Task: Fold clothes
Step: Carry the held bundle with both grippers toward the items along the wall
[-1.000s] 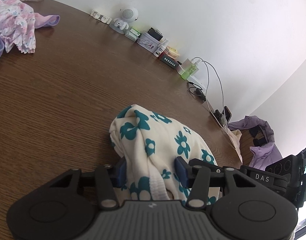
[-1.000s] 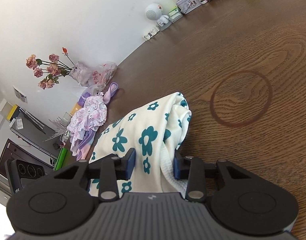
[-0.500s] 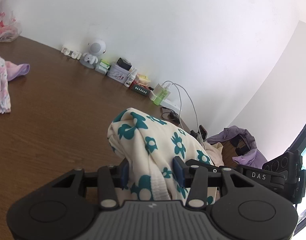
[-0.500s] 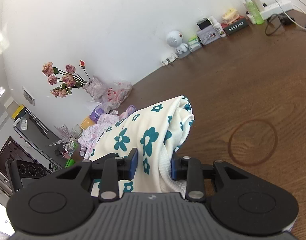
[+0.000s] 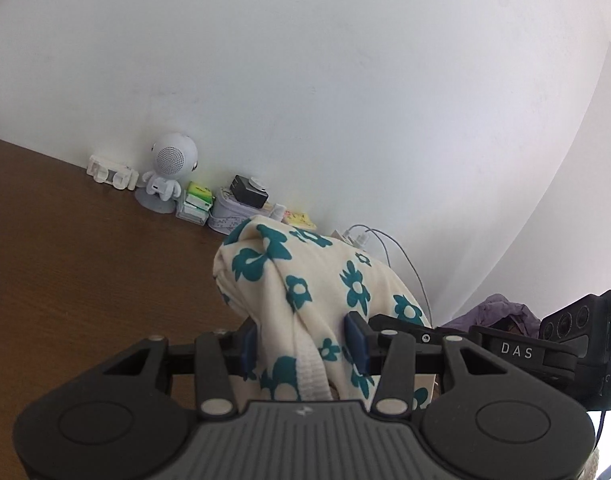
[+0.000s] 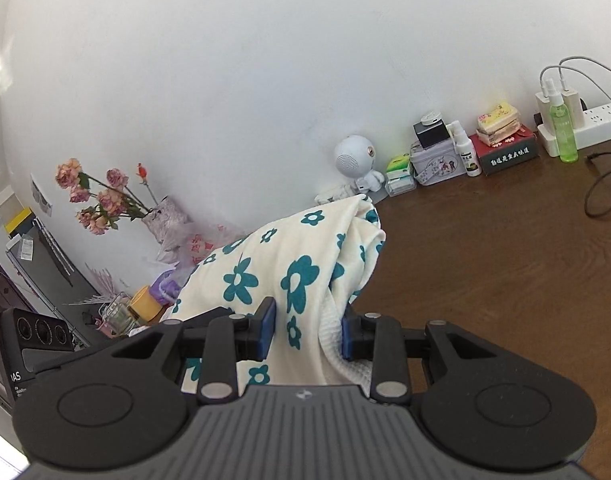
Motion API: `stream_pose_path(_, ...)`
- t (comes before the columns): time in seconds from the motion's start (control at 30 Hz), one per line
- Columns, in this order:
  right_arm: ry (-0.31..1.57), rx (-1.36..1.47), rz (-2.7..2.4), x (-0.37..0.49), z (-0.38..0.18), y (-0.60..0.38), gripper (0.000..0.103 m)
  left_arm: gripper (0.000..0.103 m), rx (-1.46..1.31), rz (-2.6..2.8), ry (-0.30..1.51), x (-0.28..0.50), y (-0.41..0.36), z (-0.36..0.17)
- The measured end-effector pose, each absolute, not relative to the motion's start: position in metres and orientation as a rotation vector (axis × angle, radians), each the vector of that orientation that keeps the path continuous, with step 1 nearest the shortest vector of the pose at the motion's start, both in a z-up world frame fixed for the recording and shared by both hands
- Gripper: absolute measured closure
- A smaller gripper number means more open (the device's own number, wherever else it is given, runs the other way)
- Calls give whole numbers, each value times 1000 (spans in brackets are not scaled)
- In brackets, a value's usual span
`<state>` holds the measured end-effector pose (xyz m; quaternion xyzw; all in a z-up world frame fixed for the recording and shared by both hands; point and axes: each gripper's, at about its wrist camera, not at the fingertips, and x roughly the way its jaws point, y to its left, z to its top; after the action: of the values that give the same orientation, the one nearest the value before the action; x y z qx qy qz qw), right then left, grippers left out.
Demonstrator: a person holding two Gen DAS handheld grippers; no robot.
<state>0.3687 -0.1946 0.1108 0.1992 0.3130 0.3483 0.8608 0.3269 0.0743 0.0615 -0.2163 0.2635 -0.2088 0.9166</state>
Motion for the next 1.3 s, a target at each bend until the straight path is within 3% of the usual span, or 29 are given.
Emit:
stream_pose_path(0.3,718,387,640,527,53,-157,73,59,-424,-394,633,509,69,15)
stream_pose_path(0.47,763,392,609,576,18,-144,73,59,-485,-358,677,564,71,-18)
stream_pose_path(1.13,802,370,546,645,-7,-127,73,58,-522,-259,662,606,63,-53)
stream_pose_path(1.3,799,353,551,646,-9,-126,67,52,-505,-249,679,606,64,-51)
